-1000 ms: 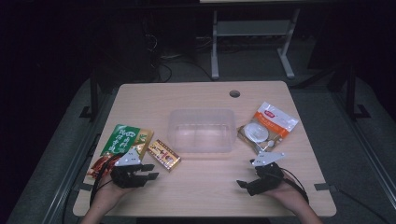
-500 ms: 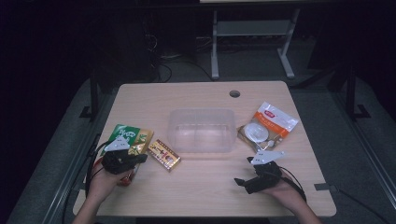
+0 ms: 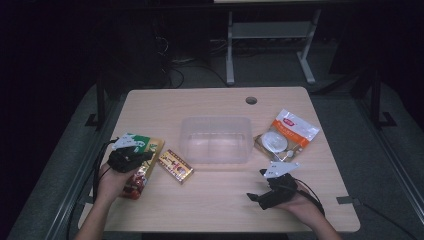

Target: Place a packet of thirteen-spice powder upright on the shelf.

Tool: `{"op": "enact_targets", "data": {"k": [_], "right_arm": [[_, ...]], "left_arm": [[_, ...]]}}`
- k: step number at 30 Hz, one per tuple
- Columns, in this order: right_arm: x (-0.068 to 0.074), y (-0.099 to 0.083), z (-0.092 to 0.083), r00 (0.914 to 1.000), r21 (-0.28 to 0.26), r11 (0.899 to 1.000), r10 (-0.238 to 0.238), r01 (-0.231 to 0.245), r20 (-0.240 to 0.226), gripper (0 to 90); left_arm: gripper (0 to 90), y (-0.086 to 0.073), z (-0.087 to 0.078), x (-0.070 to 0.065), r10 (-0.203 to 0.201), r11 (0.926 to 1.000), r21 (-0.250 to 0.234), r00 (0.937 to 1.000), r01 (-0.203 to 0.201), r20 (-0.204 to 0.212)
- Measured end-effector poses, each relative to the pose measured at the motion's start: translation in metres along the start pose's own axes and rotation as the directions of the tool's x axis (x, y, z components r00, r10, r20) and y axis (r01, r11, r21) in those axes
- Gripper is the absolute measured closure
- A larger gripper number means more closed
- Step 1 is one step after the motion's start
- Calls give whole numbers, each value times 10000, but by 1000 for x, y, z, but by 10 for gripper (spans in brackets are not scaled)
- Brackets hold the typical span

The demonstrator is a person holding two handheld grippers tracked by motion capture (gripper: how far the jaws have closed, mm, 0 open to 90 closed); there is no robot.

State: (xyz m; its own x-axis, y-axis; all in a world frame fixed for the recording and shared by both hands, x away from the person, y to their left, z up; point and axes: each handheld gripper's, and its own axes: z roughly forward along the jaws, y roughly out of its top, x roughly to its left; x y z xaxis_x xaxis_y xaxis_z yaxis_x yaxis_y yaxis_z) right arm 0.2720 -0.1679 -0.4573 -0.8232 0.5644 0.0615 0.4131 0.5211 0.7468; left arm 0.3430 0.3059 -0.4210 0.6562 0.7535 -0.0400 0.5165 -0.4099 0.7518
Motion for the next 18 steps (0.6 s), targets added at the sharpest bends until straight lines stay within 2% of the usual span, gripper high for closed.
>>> {"op": "enact_targets", "data": {"k": [3, 4, 8, 11, 12, 13, 14, 15, 16, 17, 18], "right_arm": [[0, 1, 2, 10000, -20, 10000, 34, -34, -34, 71], [-1, 1, 2, 10000, -42, 10000, 65, -65, -3, 71], [-1, 2, 0, 9998, -104, 9998, 157, -157, 81, 71], [0, 2, 0, 9999, -117, 9999, 127, -125, 110, 71], [1, 1, -1, 9999, -120, 9999, -11, 13, 113, 71], [1, 1, -1, 9999, -120, 9999, -11, 13, 113, 71], [2, 1, -2, 9999, -143, 9999, 37, -35, 99, 71], [2, 1, -3, 9999, -169, 9998, 69, -67, 99, 71], [2, 1, -3, 9999, -169, 9998, 69, -67, 99, 71], [2, 1, -3, 9999, -194, 9998, 61, -59, 112, 70], [1, 1, -3, 9999, -225, 9997, 63, -60, 112, 71]], "left_arm": [[895, 2, 4, 5, -30, 10000, -49, 10000, 29, -55], [896, 4, 8, 9, -221, 9996, -154, 9997, 221, -49], [895, 8, 18, 16, -400, 9989, -255, 9990, 395, -178], [895, 10, 25, 19, -456, 9989, -148, 9989, 454, -103], [895, 10, 28, 19, -467, 9988, -153, 9989, 467, -10], [895, 10, 32, 17, -402, 9992, -30, 9992, 402, 78], [896, 9, 41, 13, 26, 9989, 461, 9999, -20, -116], [895, 8, 44, 13, 178, 9980, 608, 9997, -169, -147], [896, 8, 44, 13, 178, 9980, 608, 9997, -169, -147], [896, 7, 47, 12, -20, 9977, 674, 10000, 24, -60], [896, 6, 49, 13, 152, 9970, 765, 9998, -144, -93]]}}
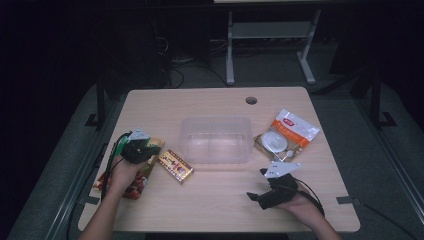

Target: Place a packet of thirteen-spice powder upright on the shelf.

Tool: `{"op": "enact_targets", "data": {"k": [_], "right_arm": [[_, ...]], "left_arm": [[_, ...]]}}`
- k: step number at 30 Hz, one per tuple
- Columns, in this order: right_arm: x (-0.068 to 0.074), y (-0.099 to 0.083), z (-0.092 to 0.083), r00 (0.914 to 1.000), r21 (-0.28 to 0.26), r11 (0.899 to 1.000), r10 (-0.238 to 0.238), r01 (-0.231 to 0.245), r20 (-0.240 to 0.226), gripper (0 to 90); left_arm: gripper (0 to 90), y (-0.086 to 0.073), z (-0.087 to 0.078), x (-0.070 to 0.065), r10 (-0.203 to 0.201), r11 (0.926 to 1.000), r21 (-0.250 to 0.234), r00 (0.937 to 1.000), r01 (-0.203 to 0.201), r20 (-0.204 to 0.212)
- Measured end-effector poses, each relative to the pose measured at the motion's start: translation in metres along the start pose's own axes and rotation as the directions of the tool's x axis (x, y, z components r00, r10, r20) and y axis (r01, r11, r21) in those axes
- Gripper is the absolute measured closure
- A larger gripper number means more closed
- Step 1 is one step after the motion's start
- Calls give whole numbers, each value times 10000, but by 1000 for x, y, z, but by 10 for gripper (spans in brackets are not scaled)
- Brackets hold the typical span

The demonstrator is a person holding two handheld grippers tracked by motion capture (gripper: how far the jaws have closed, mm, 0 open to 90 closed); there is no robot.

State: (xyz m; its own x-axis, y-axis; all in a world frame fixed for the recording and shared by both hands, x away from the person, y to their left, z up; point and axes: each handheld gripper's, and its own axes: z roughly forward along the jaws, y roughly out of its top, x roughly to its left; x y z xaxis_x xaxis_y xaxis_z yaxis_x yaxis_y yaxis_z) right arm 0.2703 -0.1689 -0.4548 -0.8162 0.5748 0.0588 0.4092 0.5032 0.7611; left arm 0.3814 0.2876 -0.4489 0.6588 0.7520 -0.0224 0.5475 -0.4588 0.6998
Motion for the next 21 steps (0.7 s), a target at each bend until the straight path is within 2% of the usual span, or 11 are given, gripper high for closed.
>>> {"op": "enact_targets", "data": {"k": [2, 3, 4, 7, 9, 13, 17, 21], "right_arm": [[-2, 0, 1, 10000, 4, 10000, 86, -86, -9, 71], [-2, 0, 2, 10000, 42, 10000, 87, -87, 25, 71], [-2, 1, 2, 10000, 18, 10000, 4, -4, 32, 71], [0, 0, 2, 10000, 53, 10000, -41, 41, 44, 71], [1, 0, 1, 10000, 43, 10000, -9, 8, 25, 71], [0, -1, 1, 10000, 70, 10000, 20, -20, 34, 71], [1, -1, 0, 10000, 100, 9999, 27, -28, 27, 71], [2, -2, -1, 10000, 68, 10000, 15, -15, -20, 71]], "left_arm": [[895, -1, 2, -1, -89, 9999, 55, 9999, 89, 52], [895, -1, 2, -1, -6, 10000, 52, 9999, 6, 134], [896, -2, 4, -3, -109, 9999, 130, 9995, 105, 286], [895, -2, 6, -6, 167, 9993, 323, 9996, -175, 242], [896, -2, 5, -7, 264, 9988, 406, 9990, -279, 353], [896, -2, 4, -12, 238, 9988, 404, 9972, -267, 705], [895, -3, 3, -19, 506, 9973, 478, 9916, -566, 1187], [895, -6, 2, -28, 482, 9965, 598, 9845, -590, 1687]]}}
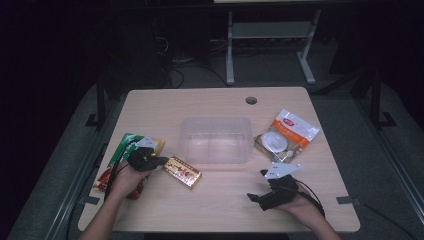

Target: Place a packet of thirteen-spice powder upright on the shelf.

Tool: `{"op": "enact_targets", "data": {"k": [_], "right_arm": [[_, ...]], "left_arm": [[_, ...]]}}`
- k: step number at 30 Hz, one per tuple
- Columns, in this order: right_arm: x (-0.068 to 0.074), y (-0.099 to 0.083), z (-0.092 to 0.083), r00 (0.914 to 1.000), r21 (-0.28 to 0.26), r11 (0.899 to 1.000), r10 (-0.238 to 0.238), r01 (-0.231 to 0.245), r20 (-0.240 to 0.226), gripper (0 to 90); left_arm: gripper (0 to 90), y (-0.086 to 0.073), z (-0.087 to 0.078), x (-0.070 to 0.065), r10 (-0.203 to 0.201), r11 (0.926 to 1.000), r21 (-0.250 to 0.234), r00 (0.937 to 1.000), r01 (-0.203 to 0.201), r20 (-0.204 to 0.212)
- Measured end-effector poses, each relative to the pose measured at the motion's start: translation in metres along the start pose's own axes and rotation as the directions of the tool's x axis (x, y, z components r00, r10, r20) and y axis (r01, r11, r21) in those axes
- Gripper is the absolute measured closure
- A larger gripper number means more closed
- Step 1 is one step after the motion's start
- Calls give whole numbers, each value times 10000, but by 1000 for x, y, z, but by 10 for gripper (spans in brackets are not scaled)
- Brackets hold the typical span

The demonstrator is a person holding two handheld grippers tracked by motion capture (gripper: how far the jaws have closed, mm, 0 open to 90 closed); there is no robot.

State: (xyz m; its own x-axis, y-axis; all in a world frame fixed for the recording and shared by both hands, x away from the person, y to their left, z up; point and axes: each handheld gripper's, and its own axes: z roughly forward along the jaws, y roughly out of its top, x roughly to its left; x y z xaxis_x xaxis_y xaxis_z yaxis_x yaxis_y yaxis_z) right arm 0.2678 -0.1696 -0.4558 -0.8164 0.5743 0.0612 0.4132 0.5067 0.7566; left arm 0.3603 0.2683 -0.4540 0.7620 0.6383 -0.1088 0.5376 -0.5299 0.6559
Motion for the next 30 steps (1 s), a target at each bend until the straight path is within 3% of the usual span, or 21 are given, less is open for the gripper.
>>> {"op": "enact_targets", "data": {"k": [2, 12, 13, 16, 21, 22, 23, 25, 28, 30], "right_arm": [[0, 0, 0, 10000, 0, 10000, 25, -25, 9, 71], [-2, 1, 1, 10000, 2, 10000, -51, 51, -18, 72], [-1, 2, 1, 10000, 31, 10000, -23, 23, -39, 72], [-1, 2, 2, 10000, 37, 10000, -67, 68, -63, 73], [-1, 2, 1, 10000, 4, 10000, -48, 48, -39, 73], [-1, 2, 1, 10000, 4, 10000, -48, 48, -39, 73], [-2, 2, 1, 10000, 24, 10000, -72, 72, -27, 73], [-2, 2, 2, 10000, 49, 10000, -53, 53, -28, 73], [-1, 2, 2, 10000, 79, 10000, -35, 36, -21, 73], [-1, 2, 2, 10000, 75, 9999, -71, 71, -2, 73]], "left_arm": [[895, -1, -1, -5, -67, 10000, 41, 9994, 65, 326], [895, -8, -3, -34, -99, 10000, 17, 9927, 98, 1202], [894, -8, -3, -40, 13, 10000, 55, 9898, -21, 1427], [894, -8, -3, -47, 134, 9999, 35, 9874, -141, 1575], [894, -5, 1, -69, 585, 9982, -16, 9729, -596, 2236], [894, -5, 1, -69, 585, 9982, -16, 9729, -596, 2236], [894, -2, 5, -76, 673, 9976, 12, 9667, -698, 2470], [894, 0, 8, -82, 918, 9953, 46, 9603, -964, 2634], [894, 4, 10, -88, 1175, 9923, 62, 9565, -1237, 2670], [894, 7, 8, -87, 1353, 9904, -67, 9597, -1379, 2463]]}}
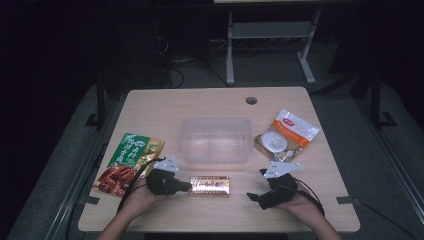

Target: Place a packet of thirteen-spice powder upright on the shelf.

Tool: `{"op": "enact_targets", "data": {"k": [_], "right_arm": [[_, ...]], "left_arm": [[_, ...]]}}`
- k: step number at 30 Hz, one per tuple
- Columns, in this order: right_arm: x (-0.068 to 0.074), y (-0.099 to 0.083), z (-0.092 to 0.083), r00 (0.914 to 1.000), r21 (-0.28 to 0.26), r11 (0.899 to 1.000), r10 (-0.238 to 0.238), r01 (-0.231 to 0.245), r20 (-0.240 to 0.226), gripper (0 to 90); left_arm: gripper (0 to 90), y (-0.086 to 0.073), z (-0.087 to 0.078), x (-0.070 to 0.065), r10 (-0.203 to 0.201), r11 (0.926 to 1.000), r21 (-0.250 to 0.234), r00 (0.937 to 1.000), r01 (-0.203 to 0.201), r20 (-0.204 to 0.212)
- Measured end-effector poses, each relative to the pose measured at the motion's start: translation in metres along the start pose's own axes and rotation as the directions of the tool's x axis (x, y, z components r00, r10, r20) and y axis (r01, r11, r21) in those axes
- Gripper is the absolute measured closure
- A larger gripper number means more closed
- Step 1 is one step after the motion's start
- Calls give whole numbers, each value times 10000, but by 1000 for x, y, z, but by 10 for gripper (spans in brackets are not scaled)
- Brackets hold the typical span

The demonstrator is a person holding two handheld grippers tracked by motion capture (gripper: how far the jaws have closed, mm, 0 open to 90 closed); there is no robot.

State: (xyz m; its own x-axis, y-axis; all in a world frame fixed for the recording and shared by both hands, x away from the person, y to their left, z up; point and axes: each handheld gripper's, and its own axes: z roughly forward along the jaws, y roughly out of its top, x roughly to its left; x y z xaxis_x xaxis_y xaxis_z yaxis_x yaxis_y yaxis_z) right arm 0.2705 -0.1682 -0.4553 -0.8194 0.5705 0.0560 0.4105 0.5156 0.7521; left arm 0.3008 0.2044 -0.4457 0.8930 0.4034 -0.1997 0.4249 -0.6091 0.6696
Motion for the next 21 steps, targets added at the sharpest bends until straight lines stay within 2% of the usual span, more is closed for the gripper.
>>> {"op": "enact_targets", "data": {"k": [2, 4, 9, 16, 17, 21], "right_arm": [[0, 0, 0, 10000, -14, 10000, -12, 12, 5, 73], [-1, 0, 0, 10000, -35, 10000, 21, -21, 21, 73], [0, 1, 1, 10000, 18, 10000, -12, 12, 19, 73], [0, 1, 1, 10000, 45, 10000, -27, 27, 21, 73], [0, 1, 1, 10000, 27, 10000, -29, 29, 23, 73], [0, 1, 1, 10000, 35, 10000, -61, 60, 15, 73]], "left_arm": [[894, 1, -2, 1, -48, 10000, -86, 9999, 47, -93], [894, 7, -5, 8, 45, 9996, -282, 9990, -58, -455], [894, 21, 1, 17, 220, 9987, -437, 9954, -262, -929], [894, 27, 17, 22, 485, 9988, -42, 9929, -492, -1087], [894, 27, 21, 23, 404, 9992, 30, 9941, -403, -1004], [895, 24, 19, 25, 293, 9996, 28, 9955, -291, -906]]}}
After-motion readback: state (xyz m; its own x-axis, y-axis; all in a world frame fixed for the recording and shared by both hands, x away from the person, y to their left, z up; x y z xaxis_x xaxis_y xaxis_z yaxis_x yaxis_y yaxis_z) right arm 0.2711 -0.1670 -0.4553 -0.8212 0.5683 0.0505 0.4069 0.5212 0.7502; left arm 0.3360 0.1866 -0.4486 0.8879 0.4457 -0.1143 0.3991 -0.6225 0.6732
